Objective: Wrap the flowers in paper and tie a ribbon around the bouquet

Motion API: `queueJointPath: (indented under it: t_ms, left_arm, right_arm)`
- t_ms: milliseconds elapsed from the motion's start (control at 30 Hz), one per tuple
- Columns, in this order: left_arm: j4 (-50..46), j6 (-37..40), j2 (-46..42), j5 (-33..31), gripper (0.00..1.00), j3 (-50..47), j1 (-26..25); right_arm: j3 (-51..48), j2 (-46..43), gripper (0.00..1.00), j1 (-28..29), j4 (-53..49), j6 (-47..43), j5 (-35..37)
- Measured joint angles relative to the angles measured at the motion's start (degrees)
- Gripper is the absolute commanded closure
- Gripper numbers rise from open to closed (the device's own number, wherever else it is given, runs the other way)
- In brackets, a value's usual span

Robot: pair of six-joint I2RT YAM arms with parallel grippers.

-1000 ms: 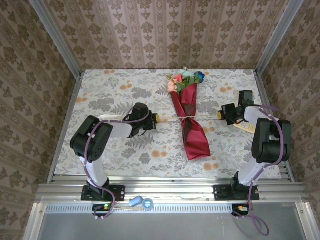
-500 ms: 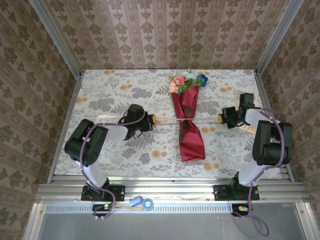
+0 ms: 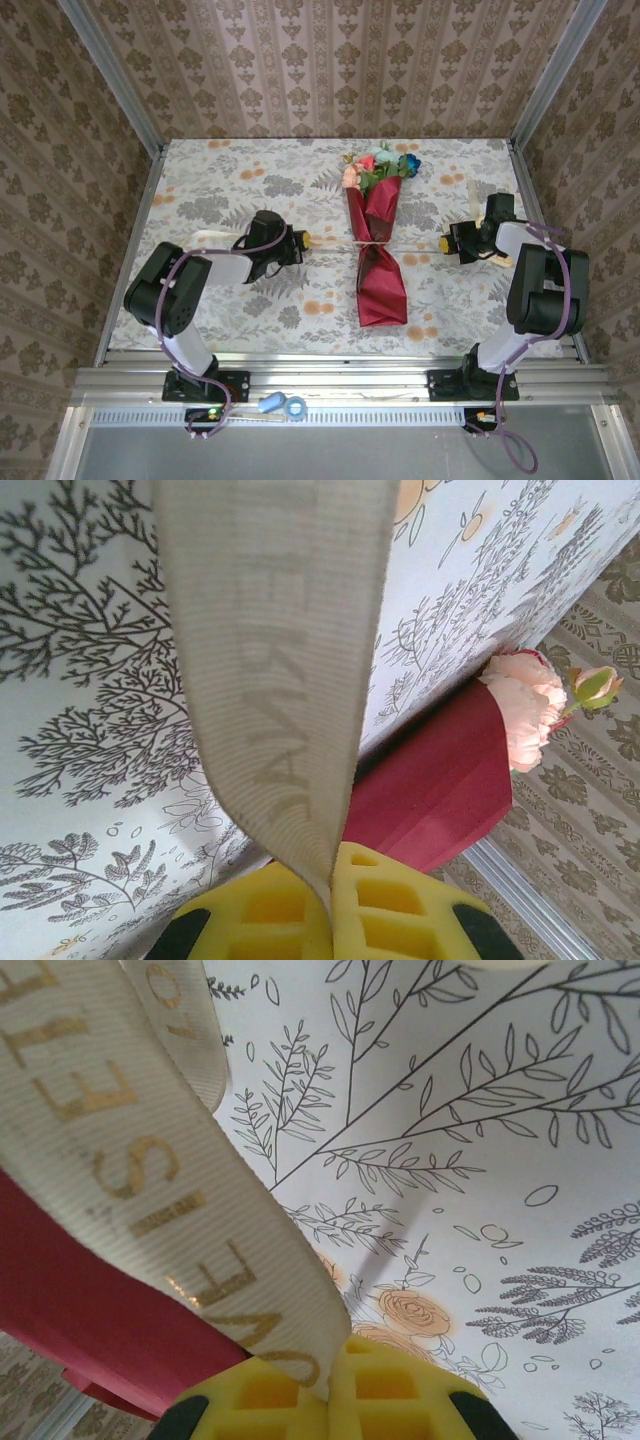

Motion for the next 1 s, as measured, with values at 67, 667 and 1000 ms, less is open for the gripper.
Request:
queueJointPath:
  t_ms: [67, 667, 1000]
  left_arm:
    - [0.0, 0.0, -0.48, 0.2, 1.0, -0.57, 0.33]
    - [-0.15, 0.0, -1.77, 1.73, 1.0, -2.12, 0.61]
    - [-1.7, 0.15, 3.72, -3.72, 0.6, 0.66, -3.98]
  right_arm:
    - [-0.07, -0.02, 1.0, 0.0, -0.04, 0.0, -0.13]
    - [-1.55, -0.15, 1.0, -2.4, -2.01, -1.95, -2.51]
    - [-1.38, -0.63, 1.0, -0.15, -2.8, -2.12, 6.14]
